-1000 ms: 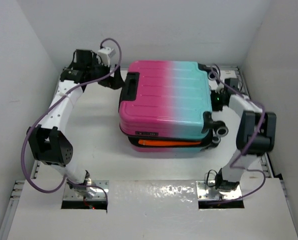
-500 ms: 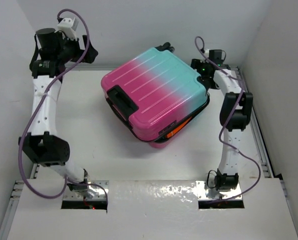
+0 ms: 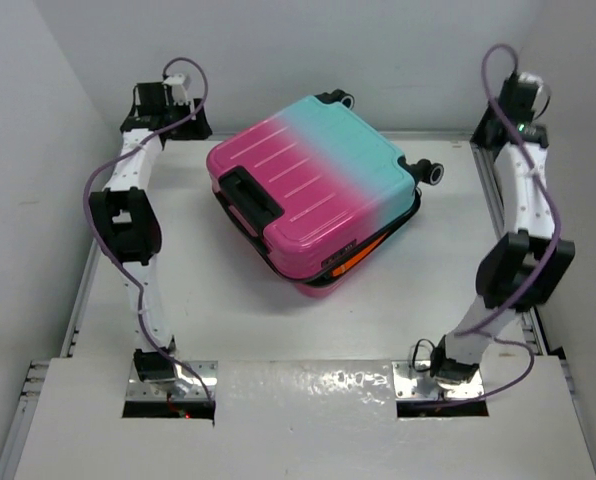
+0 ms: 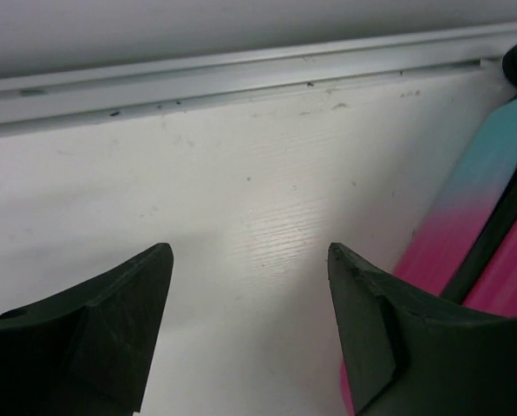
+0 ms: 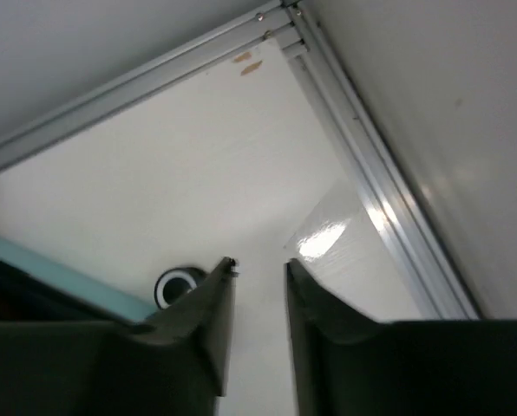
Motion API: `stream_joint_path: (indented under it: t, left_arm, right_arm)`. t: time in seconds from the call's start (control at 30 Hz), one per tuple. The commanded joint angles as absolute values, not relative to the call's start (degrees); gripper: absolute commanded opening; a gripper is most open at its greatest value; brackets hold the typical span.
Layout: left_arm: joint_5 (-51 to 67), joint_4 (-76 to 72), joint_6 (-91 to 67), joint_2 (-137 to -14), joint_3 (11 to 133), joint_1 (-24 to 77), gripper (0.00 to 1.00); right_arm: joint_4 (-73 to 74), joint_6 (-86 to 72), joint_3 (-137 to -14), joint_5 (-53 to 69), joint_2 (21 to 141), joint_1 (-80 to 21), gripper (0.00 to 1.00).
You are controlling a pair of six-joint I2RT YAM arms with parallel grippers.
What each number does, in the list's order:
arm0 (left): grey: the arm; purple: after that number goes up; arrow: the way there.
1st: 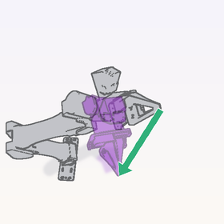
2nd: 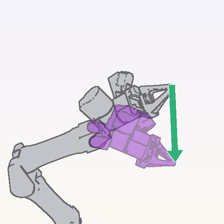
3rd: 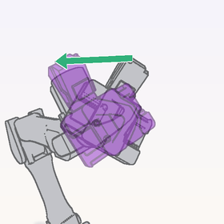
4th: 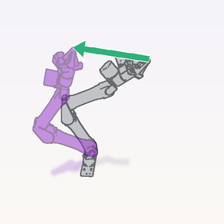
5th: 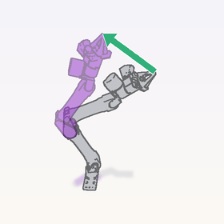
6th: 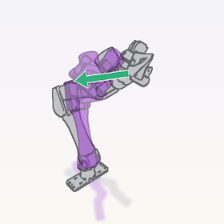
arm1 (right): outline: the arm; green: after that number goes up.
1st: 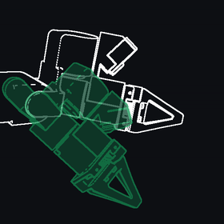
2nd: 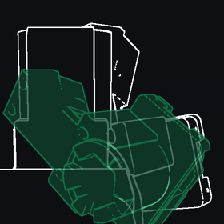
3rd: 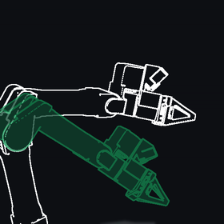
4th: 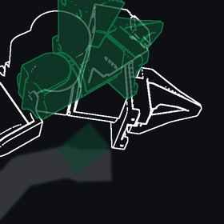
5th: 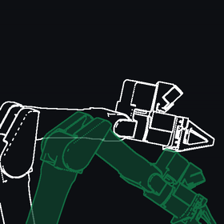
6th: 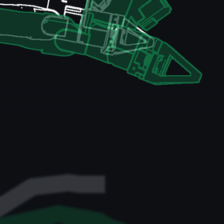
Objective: Pack the luggage
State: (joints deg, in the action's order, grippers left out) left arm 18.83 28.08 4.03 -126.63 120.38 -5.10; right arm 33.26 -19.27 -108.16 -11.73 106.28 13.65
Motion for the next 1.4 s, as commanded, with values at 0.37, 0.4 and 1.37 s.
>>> stream_joint_path:
  t: [0.37,0.4,1.37]
  left_arm:
    - [35.4,15.6,8.9,-125.8,109.8,3.6,0.36]
    - [36.9,14.9,8.9,-125.2,106.4,3.9,0.29]
    - [36.0,19.2,7.1,-107.8,85.5,1.7,0.54]
  right_arm:
    - [3.9,-31.7,-38.7,14.2,68.9,4.9,0.00]
    - [-1.5,-33.8,-33.9,16.8,70.7,4.6,0.00]
    - [-9.7,-32.2,-47.1,32.0,90.2,3.6,0.35]
